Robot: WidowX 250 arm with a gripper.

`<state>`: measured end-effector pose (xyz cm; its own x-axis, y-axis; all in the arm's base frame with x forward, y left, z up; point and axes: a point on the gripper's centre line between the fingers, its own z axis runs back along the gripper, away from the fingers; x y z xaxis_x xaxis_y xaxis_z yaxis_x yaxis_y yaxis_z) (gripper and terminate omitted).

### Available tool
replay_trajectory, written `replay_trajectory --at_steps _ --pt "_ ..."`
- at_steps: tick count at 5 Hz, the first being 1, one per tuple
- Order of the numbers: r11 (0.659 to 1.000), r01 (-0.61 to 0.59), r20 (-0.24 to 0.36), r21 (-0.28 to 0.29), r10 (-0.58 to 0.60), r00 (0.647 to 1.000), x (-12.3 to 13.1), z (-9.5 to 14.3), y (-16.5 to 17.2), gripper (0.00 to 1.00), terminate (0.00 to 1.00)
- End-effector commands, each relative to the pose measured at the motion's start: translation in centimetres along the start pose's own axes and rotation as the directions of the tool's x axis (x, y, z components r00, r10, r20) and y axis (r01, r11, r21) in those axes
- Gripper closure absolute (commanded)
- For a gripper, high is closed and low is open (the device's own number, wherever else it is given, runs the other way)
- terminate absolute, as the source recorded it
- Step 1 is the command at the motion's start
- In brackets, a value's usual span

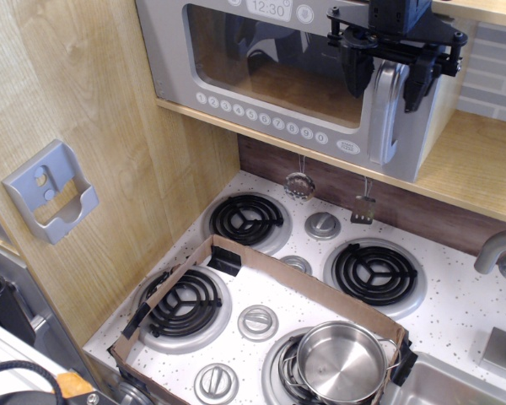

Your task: Open microwave

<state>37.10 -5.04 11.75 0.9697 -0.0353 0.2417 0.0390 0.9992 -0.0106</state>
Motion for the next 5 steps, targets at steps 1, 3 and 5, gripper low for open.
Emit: replay_trajectory --at_steps 1,3,5 --pt "0.998 -0.065 0.107 0.007 0.064 0.992 0.4 1.8 0.1 1.00 0.00" --pt "0.981 -0.193 0.186 0.002 0.189 0.964 -1.5 2.1 0.6 1.00 0.00" --pt "0.967 -0.256 0.161 0.010 0.251 0.955 -3.9 2.3 1.6 1.00 0.00"
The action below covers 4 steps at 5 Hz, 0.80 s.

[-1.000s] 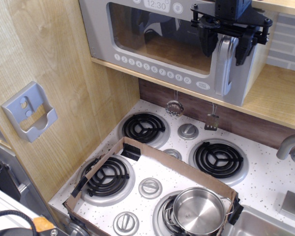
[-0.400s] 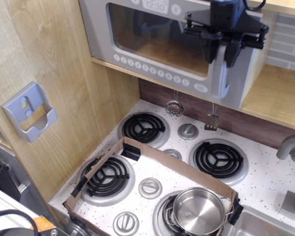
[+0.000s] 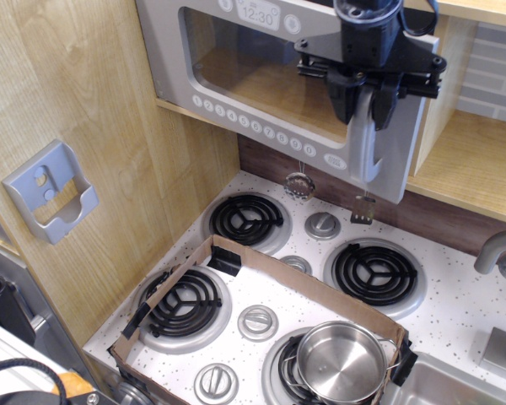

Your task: Open microwave

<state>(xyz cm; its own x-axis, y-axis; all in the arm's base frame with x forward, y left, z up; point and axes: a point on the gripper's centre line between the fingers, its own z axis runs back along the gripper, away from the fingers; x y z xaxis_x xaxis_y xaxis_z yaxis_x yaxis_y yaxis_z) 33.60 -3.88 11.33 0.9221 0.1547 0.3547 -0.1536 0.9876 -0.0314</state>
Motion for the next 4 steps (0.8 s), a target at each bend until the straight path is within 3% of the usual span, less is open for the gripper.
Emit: replay_trajectory --at_steps 1,3,4 --pt "0.996 -0.091 0.012 0.022 0.091 0.996 -0.7 1.9 0.5 0.00 0.00" --pt "0.975 -0.220 0.038 -0.025 0.220 0.975 -4.5 1.4 -0.7 0.00 0.00" --pt "0.977 -0.209 0.067 -0.038 0.211 0.975 -5.0 1.8 -3.0 0.00 0.00"
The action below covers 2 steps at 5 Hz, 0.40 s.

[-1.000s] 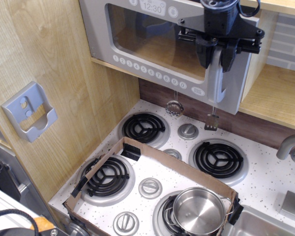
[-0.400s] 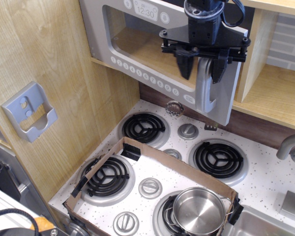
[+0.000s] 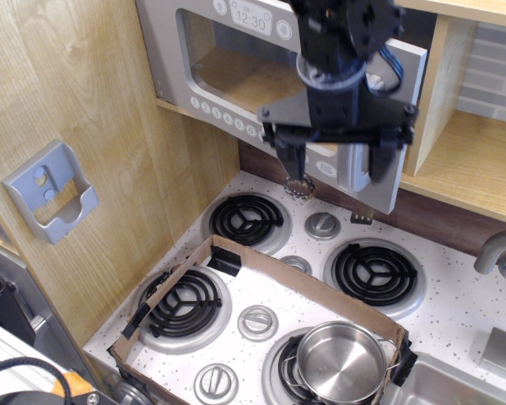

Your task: Open microwave

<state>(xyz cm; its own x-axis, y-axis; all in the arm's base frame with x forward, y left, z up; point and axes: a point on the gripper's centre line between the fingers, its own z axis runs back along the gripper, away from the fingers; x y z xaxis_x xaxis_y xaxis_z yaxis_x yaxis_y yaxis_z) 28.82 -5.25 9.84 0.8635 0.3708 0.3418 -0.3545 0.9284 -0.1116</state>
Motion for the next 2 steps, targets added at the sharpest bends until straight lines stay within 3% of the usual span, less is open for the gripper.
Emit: replay_trajectory --at_steps 1,2 --pt "0.988 0.127 0.029 -0.088 -0.125 0.992 -1.3 2.3 -5.2 0.00 0.00" --pt "0.933 0.302 0.021 -0.196 -0.304 0.953 -2.8 2.9 -8.6 0.00 0.00"
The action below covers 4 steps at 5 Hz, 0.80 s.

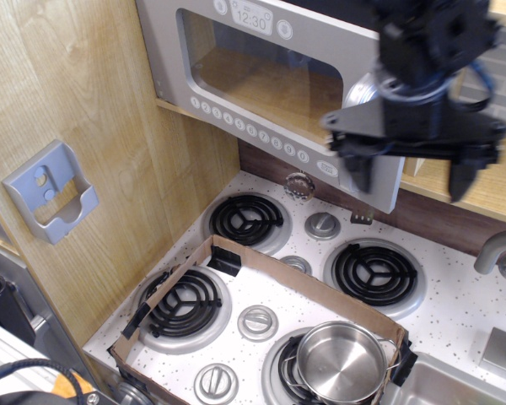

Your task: Open microwave

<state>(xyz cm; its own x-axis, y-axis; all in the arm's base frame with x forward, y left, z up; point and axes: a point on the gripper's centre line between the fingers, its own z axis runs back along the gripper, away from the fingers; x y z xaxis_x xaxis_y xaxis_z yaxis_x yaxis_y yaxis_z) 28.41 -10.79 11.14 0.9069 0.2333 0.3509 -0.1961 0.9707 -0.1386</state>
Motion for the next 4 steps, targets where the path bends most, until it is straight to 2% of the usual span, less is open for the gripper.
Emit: replay_trajectory --at_steps 1,2,3,4 --pt "0.947 0.297 -0.011 -0.123 -0.301 0.954 0.6 1.5 -6.3 0.00 0.00" --pt "0.908 0.403 0.024 -0.116 -0.403 0.915 1.7 0.8 -9.0 0.00 0.00" --pt "0.852 0.507 0.061 -0.131 -0.504 0.862 2.9 -0.1 -9.9 0.00 0.00" --pt "0.783 0.601 0.105 -0.161 -0.591 0.799 4.6 -1.3 -8.8 0.00 0.00"
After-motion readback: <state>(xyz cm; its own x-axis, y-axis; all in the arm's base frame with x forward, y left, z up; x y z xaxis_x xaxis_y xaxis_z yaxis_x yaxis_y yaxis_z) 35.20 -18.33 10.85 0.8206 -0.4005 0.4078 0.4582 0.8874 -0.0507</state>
